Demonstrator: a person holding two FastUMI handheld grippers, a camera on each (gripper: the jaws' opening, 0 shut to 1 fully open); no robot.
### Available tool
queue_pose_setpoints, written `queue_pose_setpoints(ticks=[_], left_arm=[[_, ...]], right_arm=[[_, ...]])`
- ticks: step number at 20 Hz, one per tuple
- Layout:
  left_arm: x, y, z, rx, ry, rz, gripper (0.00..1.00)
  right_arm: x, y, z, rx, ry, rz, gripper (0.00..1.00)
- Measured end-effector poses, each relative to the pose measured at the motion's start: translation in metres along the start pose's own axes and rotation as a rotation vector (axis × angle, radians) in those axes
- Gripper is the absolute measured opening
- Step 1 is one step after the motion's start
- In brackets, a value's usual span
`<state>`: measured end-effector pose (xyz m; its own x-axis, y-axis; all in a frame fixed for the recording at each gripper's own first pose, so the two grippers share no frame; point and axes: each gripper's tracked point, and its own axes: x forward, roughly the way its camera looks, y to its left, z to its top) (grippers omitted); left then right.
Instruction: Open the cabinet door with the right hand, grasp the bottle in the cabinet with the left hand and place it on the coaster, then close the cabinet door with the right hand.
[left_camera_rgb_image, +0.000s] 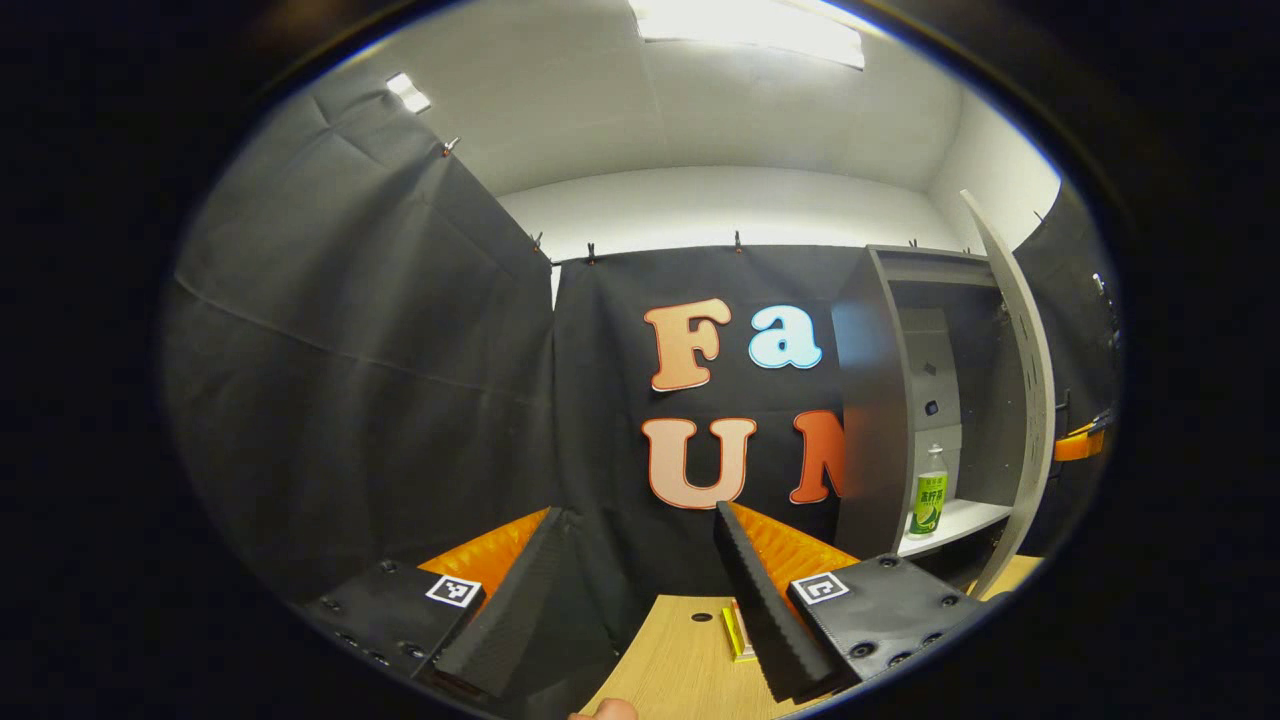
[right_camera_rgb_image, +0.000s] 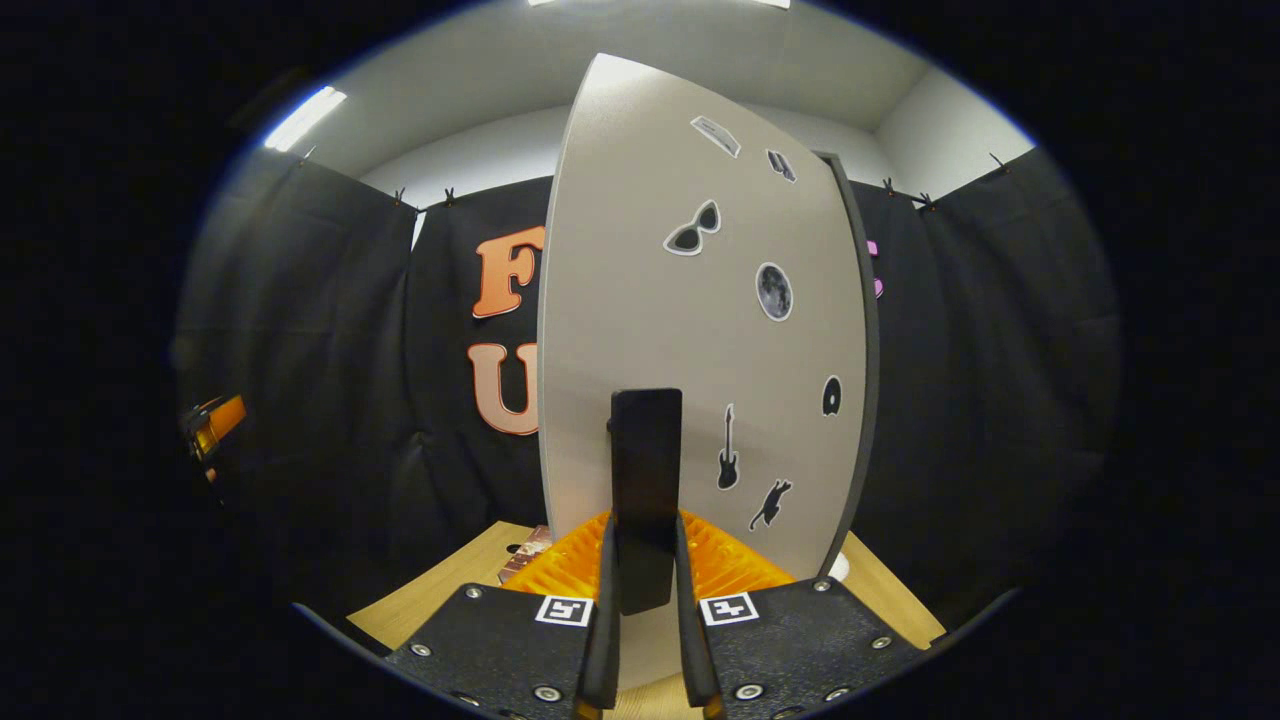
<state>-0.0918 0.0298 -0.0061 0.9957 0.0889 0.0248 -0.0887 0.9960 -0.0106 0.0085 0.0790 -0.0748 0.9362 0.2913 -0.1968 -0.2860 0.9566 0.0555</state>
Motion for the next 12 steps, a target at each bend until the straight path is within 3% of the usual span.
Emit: queue_pose_setpoints(ticks=[3,5,7,8,12], left_arm=[[-0.002,-0.008,0.000,-0.016,0.006,-0.010,0.96],[-0.004,-0.015,-0.002,-0.020,0.014,-0.022,1.00],[-0.005,-0.025,-0.002,-0.020,0.018,-0.032,1.00],[-0.007,-0.031,0.000,-0.020,0.016,-0.041,0.94],[-0.013,-0.060,0.008,-0.030,0.004,-0.086,0.97]], right_arm=[[-0.028,-0.030,0.000,-0.001,-0.008,-0.036,0.22],[-0.044,-0.055,-0.001,-0.019,-0.017,-0.086,0.22],[-0.053,-0.071,0.001,-0.028,-0.027,-0.141,0.16],[-0.059,-0.081,0.003,-0.028,-0.032,-0.172,0.14],[-0.085,-0.117,0.001,-0.054,-0.040,-0.263,0.12]])
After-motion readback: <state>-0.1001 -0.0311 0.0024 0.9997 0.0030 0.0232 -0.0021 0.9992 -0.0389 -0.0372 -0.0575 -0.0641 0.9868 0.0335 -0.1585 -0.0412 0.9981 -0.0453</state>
